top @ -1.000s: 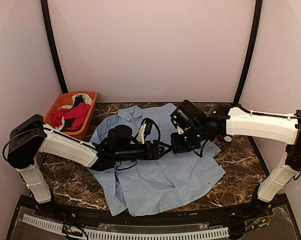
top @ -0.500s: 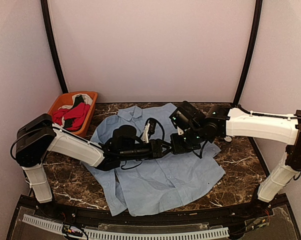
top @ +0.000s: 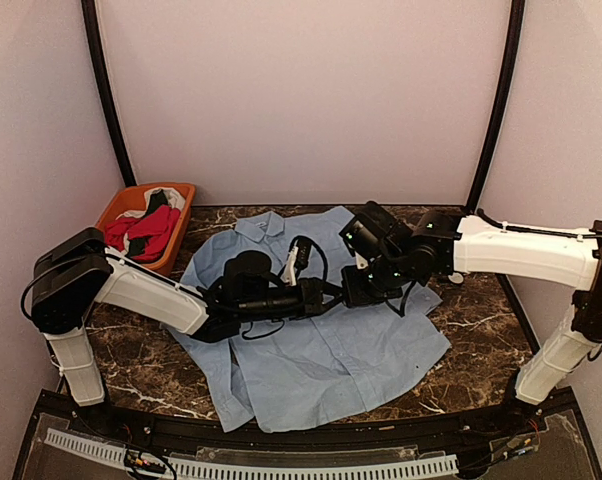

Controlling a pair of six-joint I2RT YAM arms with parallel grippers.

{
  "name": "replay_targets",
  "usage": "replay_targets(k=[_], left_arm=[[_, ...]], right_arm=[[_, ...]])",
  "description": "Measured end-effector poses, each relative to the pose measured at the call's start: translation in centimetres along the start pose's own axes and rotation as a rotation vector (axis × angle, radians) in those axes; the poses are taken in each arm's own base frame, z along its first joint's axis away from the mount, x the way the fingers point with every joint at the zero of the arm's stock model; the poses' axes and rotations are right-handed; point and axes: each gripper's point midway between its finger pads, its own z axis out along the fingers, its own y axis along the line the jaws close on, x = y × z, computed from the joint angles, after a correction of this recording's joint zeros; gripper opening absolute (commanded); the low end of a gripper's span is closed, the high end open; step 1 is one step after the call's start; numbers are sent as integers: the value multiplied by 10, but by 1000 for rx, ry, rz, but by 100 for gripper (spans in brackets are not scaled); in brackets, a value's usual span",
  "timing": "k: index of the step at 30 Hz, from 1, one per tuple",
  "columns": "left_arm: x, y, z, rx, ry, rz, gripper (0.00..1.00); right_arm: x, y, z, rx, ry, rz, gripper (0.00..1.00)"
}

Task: Pin the brooch onto the clothing
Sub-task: Pass from the right arm to the left

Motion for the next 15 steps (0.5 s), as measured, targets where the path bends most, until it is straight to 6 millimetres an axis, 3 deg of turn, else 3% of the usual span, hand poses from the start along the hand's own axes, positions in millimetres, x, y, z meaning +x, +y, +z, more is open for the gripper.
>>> replay_targets(k=[4, 15], left_arm=[[1, 2, 0, -7, 4, -5, 32], [4, 7, 0, -25, 13, -11, 20]], right_arm=[[-1, -1, 0, 3, -3, 0, 0], [-1, -1, 0, 5, -5, 0, 0]])
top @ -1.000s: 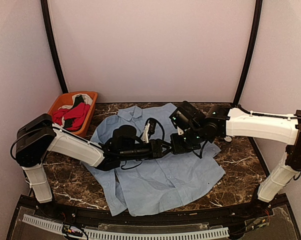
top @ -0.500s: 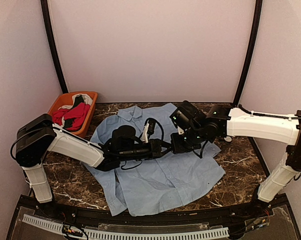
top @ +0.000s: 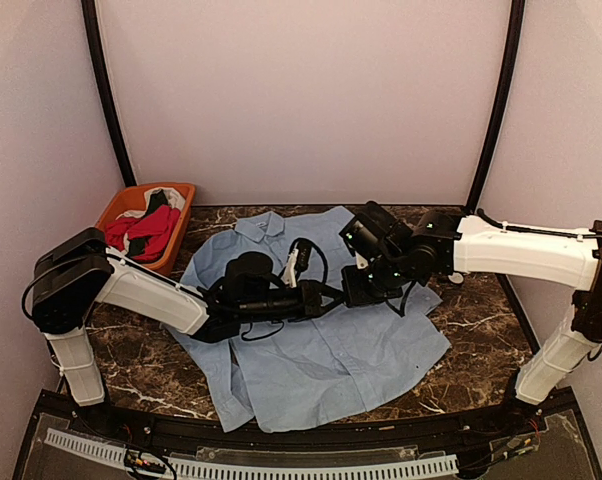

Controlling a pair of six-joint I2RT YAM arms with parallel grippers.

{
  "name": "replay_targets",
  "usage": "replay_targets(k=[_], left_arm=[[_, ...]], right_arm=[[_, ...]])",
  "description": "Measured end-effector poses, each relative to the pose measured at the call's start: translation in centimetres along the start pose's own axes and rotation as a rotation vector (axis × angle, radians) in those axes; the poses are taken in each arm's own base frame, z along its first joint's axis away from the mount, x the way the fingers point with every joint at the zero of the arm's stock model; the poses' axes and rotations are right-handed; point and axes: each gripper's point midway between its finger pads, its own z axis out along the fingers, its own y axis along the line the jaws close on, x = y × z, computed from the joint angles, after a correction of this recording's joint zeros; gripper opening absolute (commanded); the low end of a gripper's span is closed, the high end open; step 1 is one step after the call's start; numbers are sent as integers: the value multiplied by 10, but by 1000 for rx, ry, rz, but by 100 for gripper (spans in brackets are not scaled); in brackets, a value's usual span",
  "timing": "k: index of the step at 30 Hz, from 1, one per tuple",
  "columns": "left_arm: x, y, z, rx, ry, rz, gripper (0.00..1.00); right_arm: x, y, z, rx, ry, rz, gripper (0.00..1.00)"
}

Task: Pin the brooch onto the clothing
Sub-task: Pass from the right arm to the left

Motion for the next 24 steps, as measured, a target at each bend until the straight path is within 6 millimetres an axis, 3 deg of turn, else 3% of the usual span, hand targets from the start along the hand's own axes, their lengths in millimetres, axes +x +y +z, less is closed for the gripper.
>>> replay_targets(k=[20, 24], left_arm=[[6, 9, 3, -15, 12, -6, 18], [5, 8, 3, -14, 11, -9, 13]], right_arm=[[1, 2, 0, -8, 5, -2, 0], [2, 2, 0, -8, 5, -2, 0]])
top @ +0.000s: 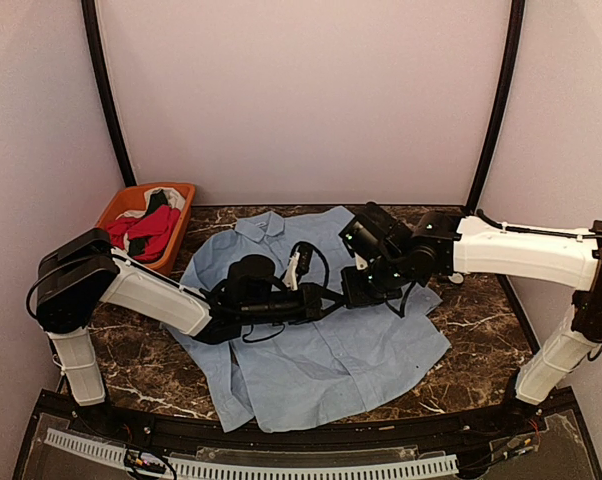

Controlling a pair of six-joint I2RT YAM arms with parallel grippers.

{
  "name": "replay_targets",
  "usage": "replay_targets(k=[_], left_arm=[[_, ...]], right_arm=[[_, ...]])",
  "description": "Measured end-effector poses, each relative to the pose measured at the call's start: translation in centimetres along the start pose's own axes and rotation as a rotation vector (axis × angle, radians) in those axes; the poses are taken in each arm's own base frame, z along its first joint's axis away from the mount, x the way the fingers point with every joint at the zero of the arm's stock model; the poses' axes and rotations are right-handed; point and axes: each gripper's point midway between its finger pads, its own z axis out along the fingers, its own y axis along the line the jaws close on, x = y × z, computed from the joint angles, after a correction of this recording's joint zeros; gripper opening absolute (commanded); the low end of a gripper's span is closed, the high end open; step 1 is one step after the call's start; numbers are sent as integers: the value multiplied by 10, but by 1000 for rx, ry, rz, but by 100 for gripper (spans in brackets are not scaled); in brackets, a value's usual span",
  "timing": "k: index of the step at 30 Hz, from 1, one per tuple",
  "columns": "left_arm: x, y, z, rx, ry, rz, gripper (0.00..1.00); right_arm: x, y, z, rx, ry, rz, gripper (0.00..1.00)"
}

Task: Pin the brooch onto the clothing
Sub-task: Pass from the right arm to the left, then pass from the left arm to the right

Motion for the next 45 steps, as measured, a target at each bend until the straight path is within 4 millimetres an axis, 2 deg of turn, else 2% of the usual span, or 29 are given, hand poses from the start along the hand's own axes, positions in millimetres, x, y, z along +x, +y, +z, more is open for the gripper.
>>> replay_targets(k=[7, 12, 20, 25, 29, 34, 38, 41, 45], left_arm=[[-7, -8, 0, 35, -27, -3, 5], [-6, -6, 0, 46, -29, -15, 1], [-5, -6, 0, 49, -25, -18, 1], [-4, -6, -2, 57, -31, -21, 1], [-3, -1, -6, 57, -38, -26, 1], [-2, -2, -10, 71, -43, -21, 1], [-3, -10, -19, 111, -61, -8, 1], [-6, -20, -27, 153, -80, 5, 1], [-11, -30, -34, 196, -102, 22, 1]], right_arm=[[2, 0, 1, 1, 2, -3, 0], [2, 0, 1, 0, 1, -3, 0], [2, 0, 1, 1, 2, -4, 0], [2, -1, 1, 5, 1, -4, 30], [1, -5, -4, 13, -7, -6, 42], [-7, -5, -25, -49, -55, 24, 45], [-10, -10, -40, -155, -95, 70, 45], [-7, -11, -42, -223, -107, 85, 44], [-3, 6, -38, -329, -100, 64, 41]])
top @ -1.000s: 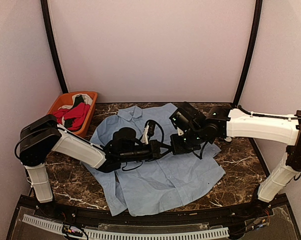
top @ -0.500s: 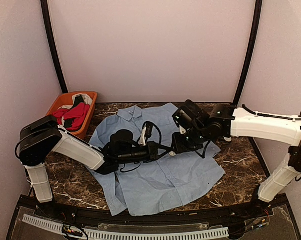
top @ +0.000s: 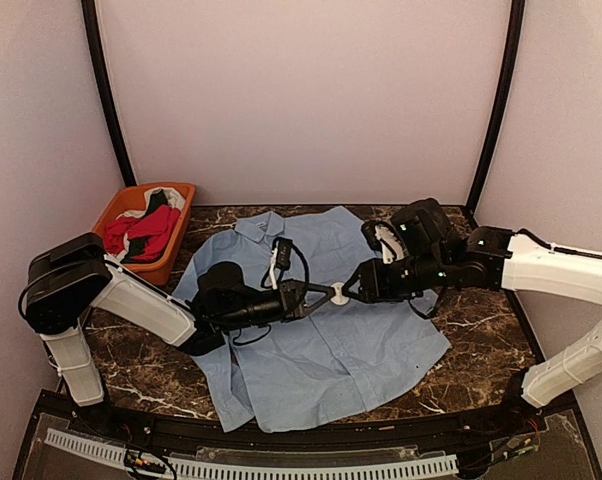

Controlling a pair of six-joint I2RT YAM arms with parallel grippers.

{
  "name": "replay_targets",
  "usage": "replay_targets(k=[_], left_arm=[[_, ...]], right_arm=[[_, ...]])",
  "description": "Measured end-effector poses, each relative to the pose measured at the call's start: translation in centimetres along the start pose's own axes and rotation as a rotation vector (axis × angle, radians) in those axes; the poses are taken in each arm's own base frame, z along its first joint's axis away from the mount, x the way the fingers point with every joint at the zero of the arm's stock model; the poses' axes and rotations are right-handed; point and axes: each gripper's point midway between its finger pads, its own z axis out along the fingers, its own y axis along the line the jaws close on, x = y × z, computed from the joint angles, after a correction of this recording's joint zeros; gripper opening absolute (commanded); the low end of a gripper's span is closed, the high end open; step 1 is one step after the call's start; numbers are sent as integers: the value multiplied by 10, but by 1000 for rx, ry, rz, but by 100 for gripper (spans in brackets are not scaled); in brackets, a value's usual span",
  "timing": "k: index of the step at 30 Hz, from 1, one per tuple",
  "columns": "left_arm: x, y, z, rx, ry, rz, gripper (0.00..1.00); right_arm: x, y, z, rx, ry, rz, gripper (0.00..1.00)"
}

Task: Pin the brooch onto the clothing
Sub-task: Pass from the left arm to the right

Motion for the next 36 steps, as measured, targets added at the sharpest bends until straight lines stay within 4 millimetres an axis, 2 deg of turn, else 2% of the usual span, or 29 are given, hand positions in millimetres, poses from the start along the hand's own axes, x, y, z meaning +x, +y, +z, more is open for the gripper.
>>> replay_targets(k=[6, 13, 21, 36], left_arm=[[-7, -14, -4, 62, -34, 22, 1], [-10, -27, -6, 120, -43, 36, 1], [-2, -25, -11, 129, -16, 21, 1], [1, -25, -12, 133, -5, 5, 1]], right_arm=[[6, 22, 8, -158, 6, -9, 37], [-1, 37, 2, -237, -21, -22, 36], [-17, 34, -15, -255, -77, -40, 32], [-1, 37, -4, -284, 4, -101, 24]])
